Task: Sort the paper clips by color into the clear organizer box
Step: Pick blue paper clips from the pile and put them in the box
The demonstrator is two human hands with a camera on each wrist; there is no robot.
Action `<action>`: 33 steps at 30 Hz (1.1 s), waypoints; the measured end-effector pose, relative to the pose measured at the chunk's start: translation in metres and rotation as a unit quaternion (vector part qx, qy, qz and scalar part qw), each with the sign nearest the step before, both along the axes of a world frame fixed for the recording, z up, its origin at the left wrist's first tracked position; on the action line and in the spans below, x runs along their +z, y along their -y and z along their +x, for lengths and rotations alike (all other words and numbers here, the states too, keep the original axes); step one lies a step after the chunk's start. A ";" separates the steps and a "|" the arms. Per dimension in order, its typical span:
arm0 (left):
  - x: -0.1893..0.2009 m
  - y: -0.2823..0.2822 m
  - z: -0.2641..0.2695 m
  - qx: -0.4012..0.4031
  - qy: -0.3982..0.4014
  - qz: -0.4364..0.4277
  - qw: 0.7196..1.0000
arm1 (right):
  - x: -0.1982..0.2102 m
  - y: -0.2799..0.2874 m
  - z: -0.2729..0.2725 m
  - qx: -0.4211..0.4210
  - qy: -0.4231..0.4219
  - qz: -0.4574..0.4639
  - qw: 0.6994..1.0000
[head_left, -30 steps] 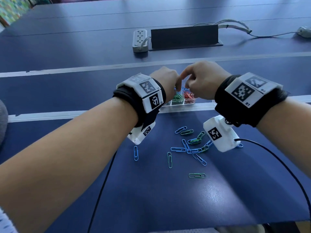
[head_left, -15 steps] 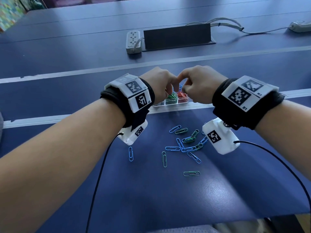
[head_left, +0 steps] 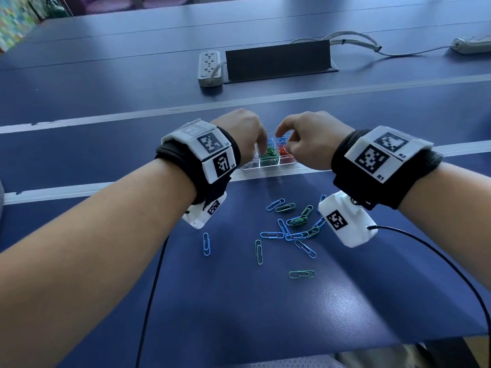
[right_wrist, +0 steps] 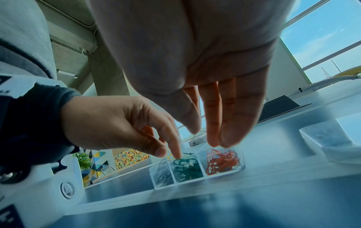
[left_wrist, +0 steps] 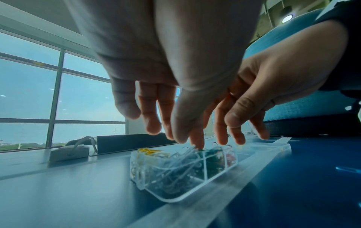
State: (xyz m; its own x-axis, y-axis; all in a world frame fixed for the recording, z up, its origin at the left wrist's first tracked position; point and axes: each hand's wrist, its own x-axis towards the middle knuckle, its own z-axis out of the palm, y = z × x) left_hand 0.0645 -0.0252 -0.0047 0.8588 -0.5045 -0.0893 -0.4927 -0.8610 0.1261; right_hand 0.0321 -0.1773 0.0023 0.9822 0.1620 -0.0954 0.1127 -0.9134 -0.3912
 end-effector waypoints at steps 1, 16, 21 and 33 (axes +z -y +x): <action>-0.001 0.002 0.000 -0.008 -0.002 0.005 1.000 | -0.001 0.000 0.000 0.003 -0.003 -0.003 1.000; 0.002 -0.003 -0.011 0.010 0.017 -0.016 1.000 | 0.006 0.000 -0.026 0.147 -0.034 -0.079 0.985; 0.008 -0.006 -0.039 -0.044 -0.043 -0.053 0.997 | 0.003 0.007 -0.044 0.204 -0.056 -0.129 0.969; 0.003 -0.051 -0.082 -0.059 -0.202 0.053 0.976 | -0.008 0.044 -0.053 0.225 -0.055 -0.152 0.961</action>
State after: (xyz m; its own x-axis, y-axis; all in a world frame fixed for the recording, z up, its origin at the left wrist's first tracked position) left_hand -0.0171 0.0255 -0.0020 0.6788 -0.5676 -0.4659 -0.5173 -0.8199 0.2452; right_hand -0.0211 -0.2217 -0.0057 0.8009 0.5154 -0.3047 0.4955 -0.8563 -0.1461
